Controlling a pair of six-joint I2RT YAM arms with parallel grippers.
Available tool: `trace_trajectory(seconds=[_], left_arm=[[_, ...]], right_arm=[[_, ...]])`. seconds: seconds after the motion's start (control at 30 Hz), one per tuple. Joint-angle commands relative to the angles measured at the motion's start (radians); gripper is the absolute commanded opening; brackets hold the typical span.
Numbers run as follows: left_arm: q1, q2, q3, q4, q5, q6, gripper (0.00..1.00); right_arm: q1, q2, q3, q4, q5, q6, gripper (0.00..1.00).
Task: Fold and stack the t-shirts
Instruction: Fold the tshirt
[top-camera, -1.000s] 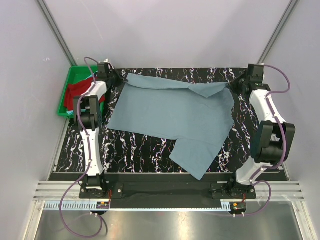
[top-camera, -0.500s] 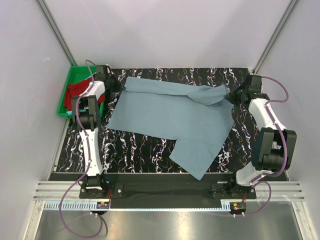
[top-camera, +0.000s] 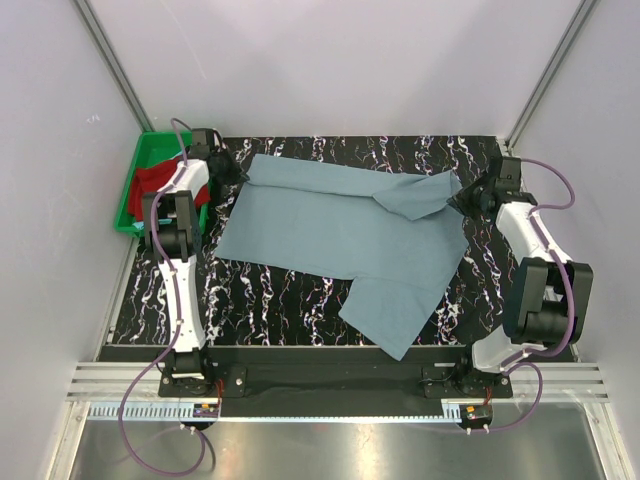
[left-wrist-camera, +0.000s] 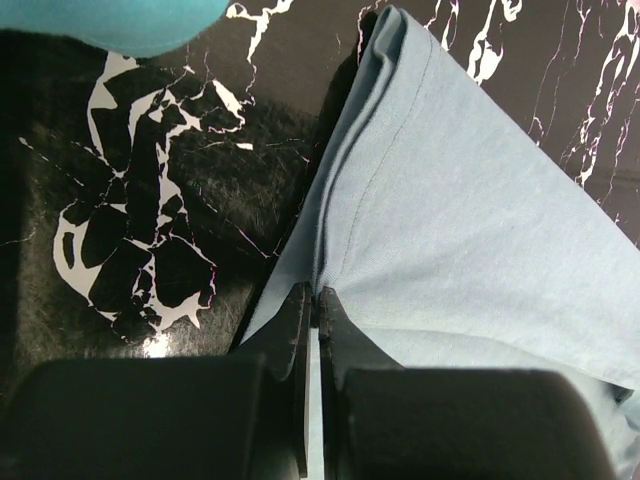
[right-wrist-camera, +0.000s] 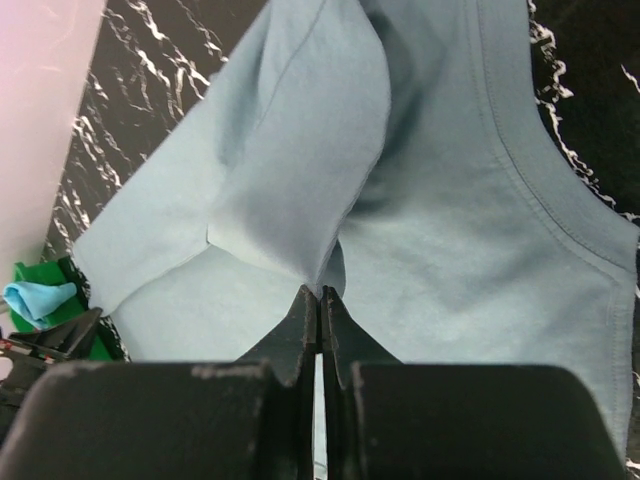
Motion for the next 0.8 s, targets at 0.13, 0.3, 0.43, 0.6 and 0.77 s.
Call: trace_trajectory(seconds=[0.13,0.3,0.43,0.6,0.77], left_arm=[[0.014,0.012,0.056,0.004,-0.037,0.02,0.0],[0.014,0.025,0.069,-0.008,-0.037,0.02,0.0],[0.014,0.025,0.068,-0.008,-0.044,0.017,0.0],[0.015,0.021,0.074,-0.011,-0.044,0.012,0.0],[0.015,0.034,0.086,-0.016,-0.044,0.01,0.0]], right_arm=[[-0.005,-0.009,-0.037,0.027,0.001,-0.019,0.0],[-0.005,-0.012,-0.066,0.025,-0.002,-0.004,0.0],[-0.005,-0.021,-0.093,0.025,-0.003,0.022,0.0],[-0.005,-0.044,-0.105,0.025,-0.028,0.053,0.0],[-0.005,-0.088,-0.143,0.025,-0.022,0.128,0.0]])
